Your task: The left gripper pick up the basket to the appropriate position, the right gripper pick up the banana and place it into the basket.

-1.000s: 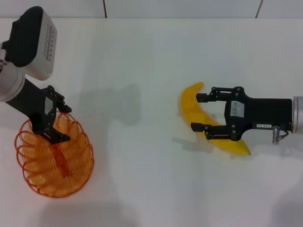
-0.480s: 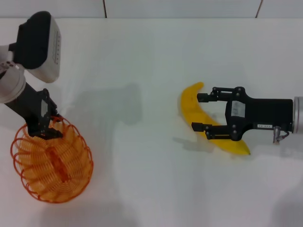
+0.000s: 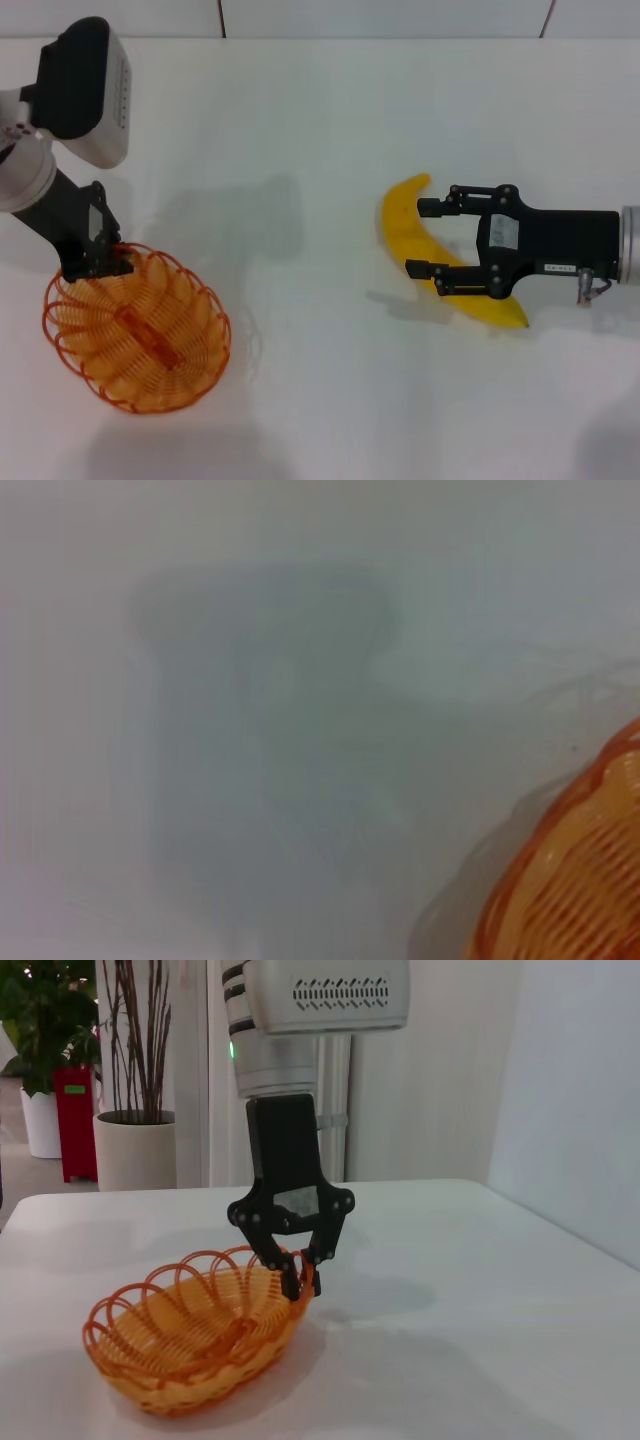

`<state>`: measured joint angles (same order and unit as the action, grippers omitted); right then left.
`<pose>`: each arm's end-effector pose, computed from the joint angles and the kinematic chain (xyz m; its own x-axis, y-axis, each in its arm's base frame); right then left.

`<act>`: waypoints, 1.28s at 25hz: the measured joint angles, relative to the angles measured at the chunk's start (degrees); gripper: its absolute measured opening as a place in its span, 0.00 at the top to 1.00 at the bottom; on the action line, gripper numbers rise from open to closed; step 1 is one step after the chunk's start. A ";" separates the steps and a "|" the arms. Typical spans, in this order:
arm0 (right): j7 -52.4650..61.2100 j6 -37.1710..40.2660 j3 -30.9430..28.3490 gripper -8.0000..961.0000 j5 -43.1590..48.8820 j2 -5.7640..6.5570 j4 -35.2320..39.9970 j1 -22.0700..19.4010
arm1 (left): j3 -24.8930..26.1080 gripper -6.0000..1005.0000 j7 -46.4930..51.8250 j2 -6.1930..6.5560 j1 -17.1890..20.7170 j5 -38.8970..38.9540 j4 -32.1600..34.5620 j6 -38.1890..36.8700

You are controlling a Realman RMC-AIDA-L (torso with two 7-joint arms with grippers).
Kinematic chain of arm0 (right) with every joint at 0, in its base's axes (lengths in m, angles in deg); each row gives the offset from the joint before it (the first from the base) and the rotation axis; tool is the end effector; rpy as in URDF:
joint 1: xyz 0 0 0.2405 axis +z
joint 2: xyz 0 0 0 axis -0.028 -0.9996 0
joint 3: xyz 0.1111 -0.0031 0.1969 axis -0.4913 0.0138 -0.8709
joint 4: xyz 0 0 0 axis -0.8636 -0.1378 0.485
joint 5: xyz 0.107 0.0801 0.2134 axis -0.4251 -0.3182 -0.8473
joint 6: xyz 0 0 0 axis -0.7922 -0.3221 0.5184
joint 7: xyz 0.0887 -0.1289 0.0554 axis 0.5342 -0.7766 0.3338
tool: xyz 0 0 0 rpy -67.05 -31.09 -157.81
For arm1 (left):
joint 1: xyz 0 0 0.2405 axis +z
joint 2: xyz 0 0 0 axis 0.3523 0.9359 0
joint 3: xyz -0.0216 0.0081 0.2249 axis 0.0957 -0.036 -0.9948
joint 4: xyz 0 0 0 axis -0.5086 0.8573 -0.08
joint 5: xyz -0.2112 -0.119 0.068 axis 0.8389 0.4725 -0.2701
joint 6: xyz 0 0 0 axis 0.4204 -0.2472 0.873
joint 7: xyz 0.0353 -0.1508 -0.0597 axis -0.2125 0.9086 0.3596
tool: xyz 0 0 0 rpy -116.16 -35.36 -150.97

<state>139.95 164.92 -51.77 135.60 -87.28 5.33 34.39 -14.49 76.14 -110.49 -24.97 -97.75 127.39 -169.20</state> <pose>0.2817 0.3367 -0.0240 0.8982 -0.0445 -0.4373 -0.1735 -0.9500 -0.2596 -0.2064 0.4178 0.0175 0.8428 0.0185 -0.5379 -0.0590 -0.9902 -0.1265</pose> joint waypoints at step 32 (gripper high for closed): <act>-0.08 0.11 -1.54 0.22 -0.18 0.17 0.44 -2.40 | 0.16 0.91 7.08 -0.15 15.17 17.36 25.05 -8.12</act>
<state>139.87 165.03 -53.31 135.42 -87.11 5.77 31.99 -14.33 83.22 -110.64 -9.80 -80.39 152.44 -177.32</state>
